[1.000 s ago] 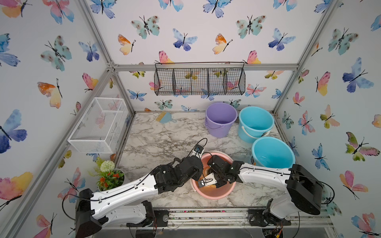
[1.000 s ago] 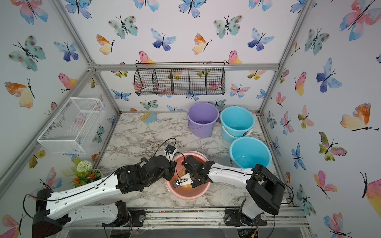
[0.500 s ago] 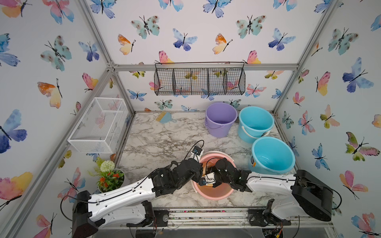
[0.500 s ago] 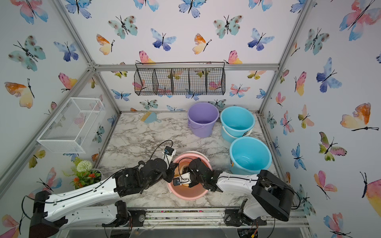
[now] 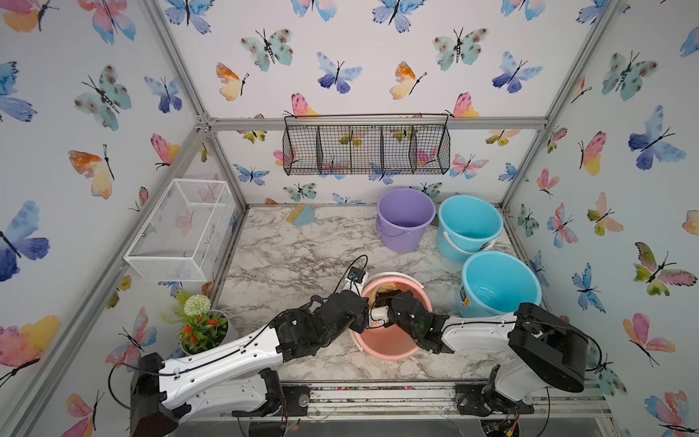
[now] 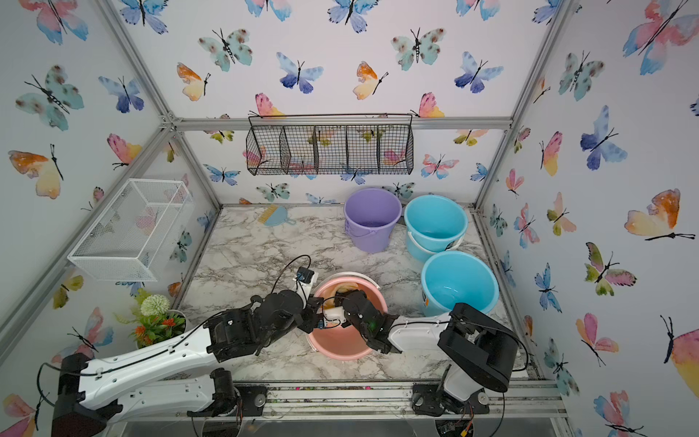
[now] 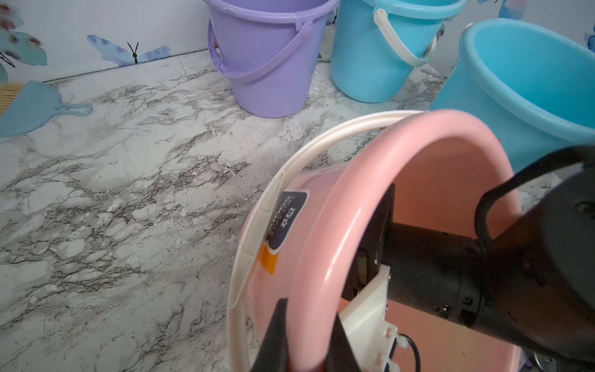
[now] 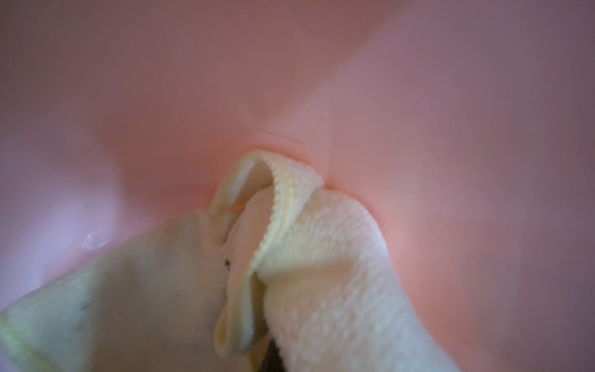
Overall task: Wipe the inside of the bucket with a cloth
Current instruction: Wipe the dirt from the inside of the bucket.
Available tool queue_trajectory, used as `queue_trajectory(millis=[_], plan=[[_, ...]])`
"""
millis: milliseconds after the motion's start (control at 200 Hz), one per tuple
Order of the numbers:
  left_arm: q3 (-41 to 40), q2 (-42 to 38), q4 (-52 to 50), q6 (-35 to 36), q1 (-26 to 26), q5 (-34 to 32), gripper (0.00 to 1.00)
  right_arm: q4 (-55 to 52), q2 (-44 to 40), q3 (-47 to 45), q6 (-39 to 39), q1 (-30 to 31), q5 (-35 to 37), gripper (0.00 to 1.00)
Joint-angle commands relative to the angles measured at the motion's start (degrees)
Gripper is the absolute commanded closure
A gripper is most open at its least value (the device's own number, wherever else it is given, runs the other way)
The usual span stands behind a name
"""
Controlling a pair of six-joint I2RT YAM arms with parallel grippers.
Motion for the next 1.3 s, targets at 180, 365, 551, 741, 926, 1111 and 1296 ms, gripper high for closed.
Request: queue_trajectory(millis=[180,365,551,741,926,1111,1296], plan=[[0.6,-1.9,1.6,-2.8,-0.3,2.1,1.00,-27.0,-1.8,7.6,-0.6,0.3,6.6,0.98],[0.5,-2.1,1.4,-2.8,-0.4,2.2,1.00,-48.9,-1.4,13.4,5.0,0.3,1.8,0.98],[0.3,-2.0,1.5,-2.7,-0.4,2.5,1.00,-67.1,0.6,20.3,9.7,0.3,-10.3,0.98],[0.6,-1.2,1.4,-2.1,-0.4,2.7,1.00,-75.5,3.3,24.2,11.0,0.3,-24.9,0.98],[0.9,-0.9,1.3,-1.9,-0.4,2.7,1.00,-70.6,4.2,23.0,12.0,0.3,-33.2,0.98],[0.5,-1.0,1.3,-2.4,-0.4,2.6,1.00,-49.6,-0.7,14.4,14.3,0.3,-38.3,0.98],[0.2,-1.3,1.4,-2.9,-0.4,2.9,1.00,-27.4,-2.2,7.2,18.5,0.3,-37.9,0.98]])
